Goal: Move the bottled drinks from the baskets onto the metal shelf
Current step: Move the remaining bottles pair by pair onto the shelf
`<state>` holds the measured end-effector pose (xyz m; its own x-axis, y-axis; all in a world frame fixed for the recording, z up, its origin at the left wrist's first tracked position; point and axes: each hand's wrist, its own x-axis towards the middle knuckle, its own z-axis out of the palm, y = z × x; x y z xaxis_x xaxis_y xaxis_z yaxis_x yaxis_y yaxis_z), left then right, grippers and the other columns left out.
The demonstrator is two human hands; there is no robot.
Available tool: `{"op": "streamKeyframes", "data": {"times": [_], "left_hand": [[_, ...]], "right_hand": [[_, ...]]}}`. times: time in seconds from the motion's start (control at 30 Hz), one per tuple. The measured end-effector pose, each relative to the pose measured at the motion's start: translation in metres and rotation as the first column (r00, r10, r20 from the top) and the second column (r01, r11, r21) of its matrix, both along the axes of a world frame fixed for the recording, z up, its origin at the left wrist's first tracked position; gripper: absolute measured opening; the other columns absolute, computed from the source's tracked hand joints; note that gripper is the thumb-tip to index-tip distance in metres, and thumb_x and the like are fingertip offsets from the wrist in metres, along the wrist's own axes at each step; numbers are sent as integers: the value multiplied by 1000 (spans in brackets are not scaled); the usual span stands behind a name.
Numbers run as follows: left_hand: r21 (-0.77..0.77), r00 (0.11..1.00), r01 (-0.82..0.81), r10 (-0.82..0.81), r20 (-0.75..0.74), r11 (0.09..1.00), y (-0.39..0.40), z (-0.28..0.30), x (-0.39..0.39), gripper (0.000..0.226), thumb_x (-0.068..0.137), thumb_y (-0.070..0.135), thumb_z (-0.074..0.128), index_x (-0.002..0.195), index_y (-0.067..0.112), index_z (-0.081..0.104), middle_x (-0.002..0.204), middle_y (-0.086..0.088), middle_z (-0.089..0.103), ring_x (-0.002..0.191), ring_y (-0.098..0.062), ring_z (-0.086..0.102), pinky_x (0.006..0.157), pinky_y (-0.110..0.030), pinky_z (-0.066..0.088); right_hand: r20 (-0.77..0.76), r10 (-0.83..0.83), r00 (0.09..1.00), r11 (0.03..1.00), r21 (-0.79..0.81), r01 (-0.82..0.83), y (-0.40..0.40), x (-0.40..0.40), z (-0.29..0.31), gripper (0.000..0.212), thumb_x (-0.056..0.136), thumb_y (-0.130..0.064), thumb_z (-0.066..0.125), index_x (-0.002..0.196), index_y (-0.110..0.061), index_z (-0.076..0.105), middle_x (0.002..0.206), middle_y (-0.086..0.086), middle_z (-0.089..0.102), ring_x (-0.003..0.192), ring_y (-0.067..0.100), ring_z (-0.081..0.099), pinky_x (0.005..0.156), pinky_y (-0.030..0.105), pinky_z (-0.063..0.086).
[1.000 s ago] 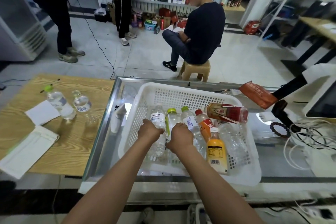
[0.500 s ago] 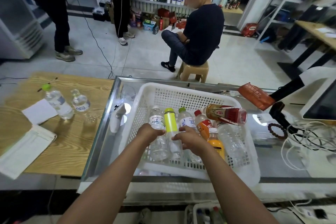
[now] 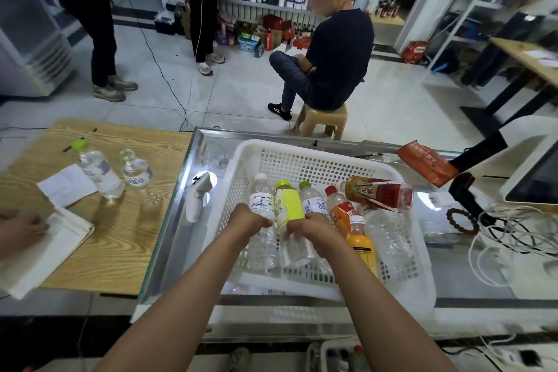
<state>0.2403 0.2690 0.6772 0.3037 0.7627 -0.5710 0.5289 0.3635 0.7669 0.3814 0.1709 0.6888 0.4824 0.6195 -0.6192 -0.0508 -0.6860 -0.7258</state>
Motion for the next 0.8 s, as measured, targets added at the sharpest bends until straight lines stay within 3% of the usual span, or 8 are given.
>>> {"op": "streamKeyframes", "data": {"times": [0.1, 0.23, 0.33, 0.43, 0.5, 0.6, 0.7, 0.8], "left_hand": [[19, 998, 24, -25, 62, 1000, 3, 10, -5, 47, 69, 10, 85, 109, 4, 62, 99, -14, 70, 79, -26, 66, 54, -25, 43], [84, 981, 24, -40, 191, 996, 6, 35, -8, 33, 65, 8, 87, 93, 15, 71, 92, -7, 73, 76, -19, 68, 58, -24, 45], [82, 950, 16, -41, 309, 997, -2, 54, -3, 30, 65, 5, 86, 87, 17, 72, 89, -6, 74, 76, -19, 70, 64, -28, 53], [63, 912, 44, -66, 404, 997, -14, 72, 5, 33, 69, 3, 84, 99, 11, 72, 88, -5, 76, 80, -22, 73, 70, -34, 58], [63, 886, 71, -92, 454, 995, -24, 83, 12, 34, 71, 2, 81, 103, 8, 72, 92, -8, 76, 85, -25, 73, 73, -37, 58], [79, 866, 102, -128, 483, 992, -46, 96, 28, 29, 77, 1, 75, 105, 3, 70, 96, -17, 73, 86, -30, 71, 73, -38, 59], [101, 839, 169, -197, 507, 980, -74, 107, 51, 24, 80, 1, 72, 104, 2, 69, 93, -18, 73, 79, -28, 70, 61, -31, 56], [172, 786, 268, -318, 530, 948, -103, 117, 73, 31, 73, 2, 79, 103, 4, 70, 89, -11, 75, 77, -23, 71, 62, -30, 55]], "right_hand": [[-149, -123, 981, 989, 64, 134, -6, -1, 7, 21, 68, -6, 66, 88, 1, 70, 89, 15, 73, 77, 26, 64, 67, 38, 49], [-400, -164, 902, 927, 250, 279, -24, -1, 20, 26, 79, -2, 49, 102, -2, 63, 77, 5, 73, 62, 14, 70, 50, 25, 53], [-477, -94, 874, 881, 368, 296, -36, 0, 37, 43, 79, -23, 65, 117, -2, 66, 98, 18, 74, 80, 27, 74, 63, 38, 59], [-415, -48, 909, 868, 433, 243, -47, 0, 51, 62, 76, -45, 80, 123, -5, 67, 112, 24, 71, 100, 40, 71, 80, 50, 59], [-357, -87, 930, 858, 448, 252, -58, 4, 59, 64, 71, -38, 86, 123, -6, 67, 112, 21, 72, 106, 41, 68, 94, 61, 52], [-318, -105, 942, 839, 481, 255, -81, 12, 72, 66, 65, -15, 89, 124, -3, 63, 115, 24, 70, 111, 49, 63, 101, 68, 44], [-236, -149, 960, 828, 501, 251, -113, 23, 88, 71, 58, -8, 87, 124, -3, 61, 111, 22, 72, 104, 43, 68, 95, 60, 52], [-148, -321, 936, 788, 507, 350, -149, 32, 106, 81, 49, -14, 88, 122, -5, 54, 99, 8, 75, 84, 20, 71, 70, 37, 59]]}}
